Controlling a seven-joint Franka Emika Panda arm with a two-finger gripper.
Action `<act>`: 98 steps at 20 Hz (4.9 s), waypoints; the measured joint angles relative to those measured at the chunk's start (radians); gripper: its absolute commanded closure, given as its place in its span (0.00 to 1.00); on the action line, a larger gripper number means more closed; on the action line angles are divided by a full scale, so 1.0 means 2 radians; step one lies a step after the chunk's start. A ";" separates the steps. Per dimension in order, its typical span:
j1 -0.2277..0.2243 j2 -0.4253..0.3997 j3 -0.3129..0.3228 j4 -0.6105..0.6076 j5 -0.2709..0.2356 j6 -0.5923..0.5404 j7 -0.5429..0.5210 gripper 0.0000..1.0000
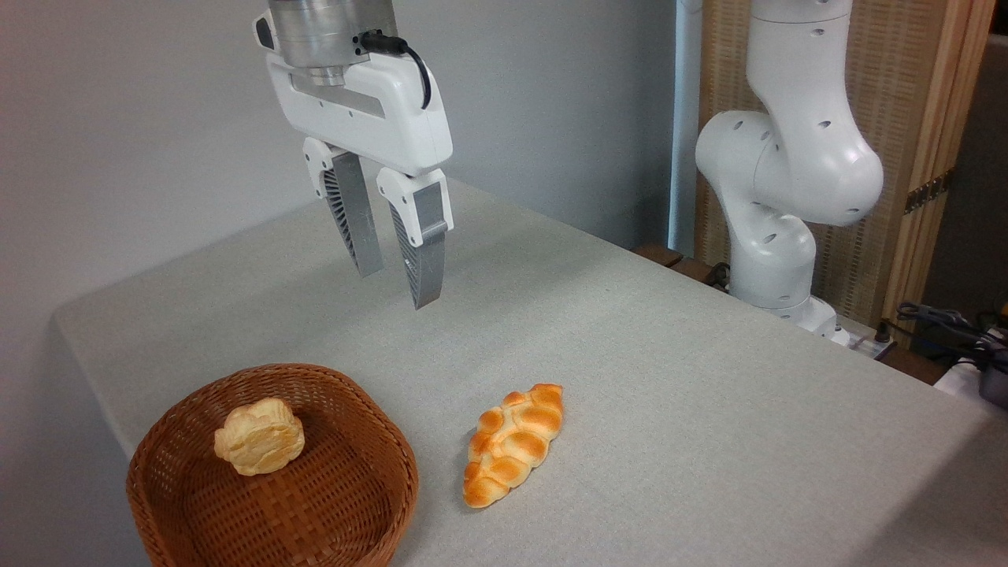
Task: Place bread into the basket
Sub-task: 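Move the open gripper over the braided golden bread roll, then lower the gripper around the braided roll and close on it, then lift the braided roll and carry it over the wicker basket, then lower the roll into the basket and open the gripper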
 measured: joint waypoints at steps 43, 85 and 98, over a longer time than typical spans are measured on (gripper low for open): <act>0.032 -0.018 0.024 -0.279 0.000 0.205 -0.071 0.54; 0.030 0.181 -0.023 0.083 0.015 0.159 0.075 0.00; 0.031 0.182 -0.029 0.088 0.014 0.165 0.054 0.00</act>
